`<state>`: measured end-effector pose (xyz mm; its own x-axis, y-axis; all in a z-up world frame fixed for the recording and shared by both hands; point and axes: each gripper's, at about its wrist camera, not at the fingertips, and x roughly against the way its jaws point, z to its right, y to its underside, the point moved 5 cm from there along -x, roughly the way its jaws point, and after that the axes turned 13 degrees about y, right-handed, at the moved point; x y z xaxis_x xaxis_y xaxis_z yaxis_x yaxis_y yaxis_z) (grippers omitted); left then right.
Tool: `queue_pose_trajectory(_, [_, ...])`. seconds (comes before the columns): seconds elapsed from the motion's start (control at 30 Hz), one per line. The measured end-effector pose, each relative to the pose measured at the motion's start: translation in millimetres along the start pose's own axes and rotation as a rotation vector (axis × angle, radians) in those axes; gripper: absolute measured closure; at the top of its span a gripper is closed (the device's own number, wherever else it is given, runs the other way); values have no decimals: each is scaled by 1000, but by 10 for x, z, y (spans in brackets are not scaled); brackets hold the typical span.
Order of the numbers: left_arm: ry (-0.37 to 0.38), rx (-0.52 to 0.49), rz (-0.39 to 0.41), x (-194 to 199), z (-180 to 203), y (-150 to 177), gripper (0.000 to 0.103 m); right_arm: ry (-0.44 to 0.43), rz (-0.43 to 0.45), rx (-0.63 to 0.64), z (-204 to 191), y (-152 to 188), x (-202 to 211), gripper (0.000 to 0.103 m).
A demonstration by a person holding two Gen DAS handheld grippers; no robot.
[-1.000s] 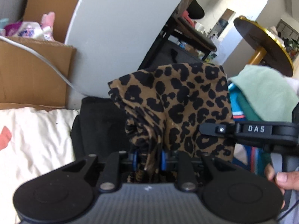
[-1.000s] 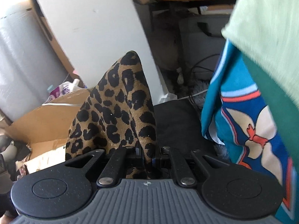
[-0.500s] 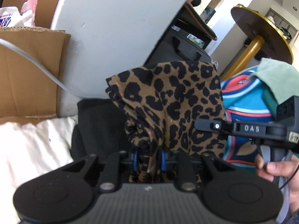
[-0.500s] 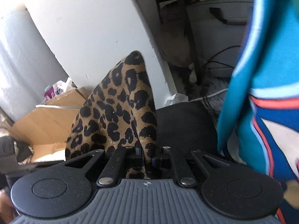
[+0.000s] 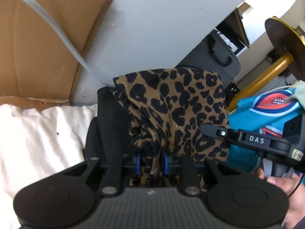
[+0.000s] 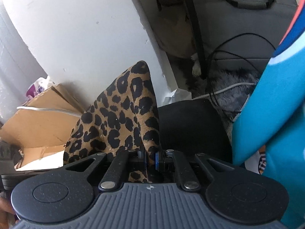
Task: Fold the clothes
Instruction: 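Lower the leopard-print garment with both tools onto the black garment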
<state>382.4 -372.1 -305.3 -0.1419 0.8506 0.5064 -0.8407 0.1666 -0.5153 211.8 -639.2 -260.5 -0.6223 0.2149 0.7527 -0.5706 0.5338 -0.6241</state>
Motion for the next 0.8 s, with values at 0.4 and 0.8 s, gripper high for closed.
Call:
queue_pose_trajectory(0.4, [18, 29, -38, -261, -294, -168, 74, 36, -33, -73, 126, -135, -443, 96])
queue_pose_trajectory(0.8, [-245, -217, 11, 116, 43, -225, 55, 113, 123, -24, -16, -116, -94, 58])
